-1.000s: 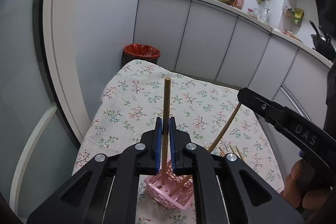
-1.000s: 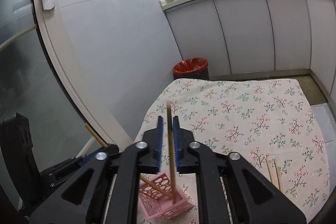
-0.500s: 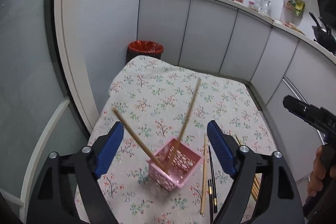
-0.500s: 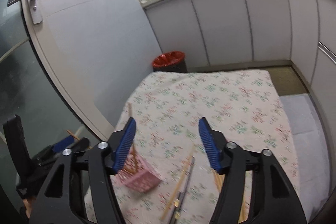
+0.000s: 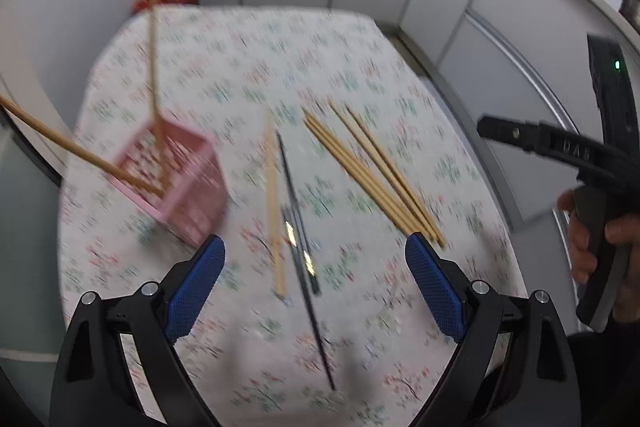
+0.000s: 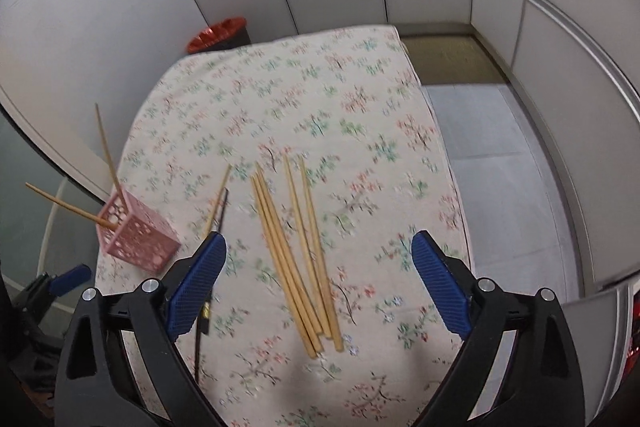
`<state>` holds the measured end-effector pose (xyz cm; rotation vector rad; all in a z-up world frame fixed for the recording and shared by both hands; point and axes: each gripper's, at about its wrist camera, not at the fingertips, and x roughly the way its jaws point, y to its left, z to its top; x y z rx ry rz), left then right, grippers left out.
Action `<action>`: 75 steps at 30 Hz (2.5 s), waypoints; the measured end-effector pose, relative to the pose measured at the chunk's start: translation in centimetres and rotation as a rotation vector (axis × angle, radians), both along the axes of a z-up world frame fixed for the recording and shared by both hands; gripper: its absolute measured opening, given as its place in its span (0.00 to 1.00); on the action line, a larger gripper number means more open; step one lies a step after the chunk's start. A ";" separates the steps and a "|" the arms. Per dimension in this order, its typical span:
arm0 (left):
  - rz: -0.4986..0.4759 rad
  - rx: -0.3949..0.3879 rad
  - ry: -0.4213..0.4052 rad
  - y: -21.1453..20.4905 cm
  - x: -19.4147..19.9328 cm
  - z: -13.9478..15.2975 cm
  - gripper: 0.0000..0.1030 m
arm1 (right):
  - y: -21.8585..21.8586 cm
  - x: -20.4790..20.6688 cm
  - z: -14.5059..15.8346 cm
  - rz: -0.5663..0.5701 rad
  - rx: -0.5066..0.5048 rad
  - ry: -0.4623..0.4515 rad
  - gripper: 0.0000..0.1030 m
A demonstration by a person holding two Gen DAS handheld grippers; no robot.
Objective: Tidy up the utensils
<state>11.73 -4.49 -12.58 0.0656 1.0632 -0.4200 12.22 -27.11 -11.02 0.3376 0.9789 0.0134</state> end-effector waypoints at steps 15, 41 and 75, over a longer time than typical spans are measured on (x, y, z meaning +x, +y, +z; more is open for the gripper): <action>-0.104 0.018 0.449 0.0 -3.1 -10.9 0.42 | -0.1 -0.5 -3.3 0.049 -0.016 0.108 0.90; -0.035 0.056 -0.254 2.1 -5.1 3.5 0.00 | 0.8 -0.1 -3.4 0.035 -0.031 0.111 0.90; 0.023 0.137 -0.043 4.1 -4.1 -1.8 0.04 | 3.0 -0.5 -2.7 0.084 -0.057 0.089 0.90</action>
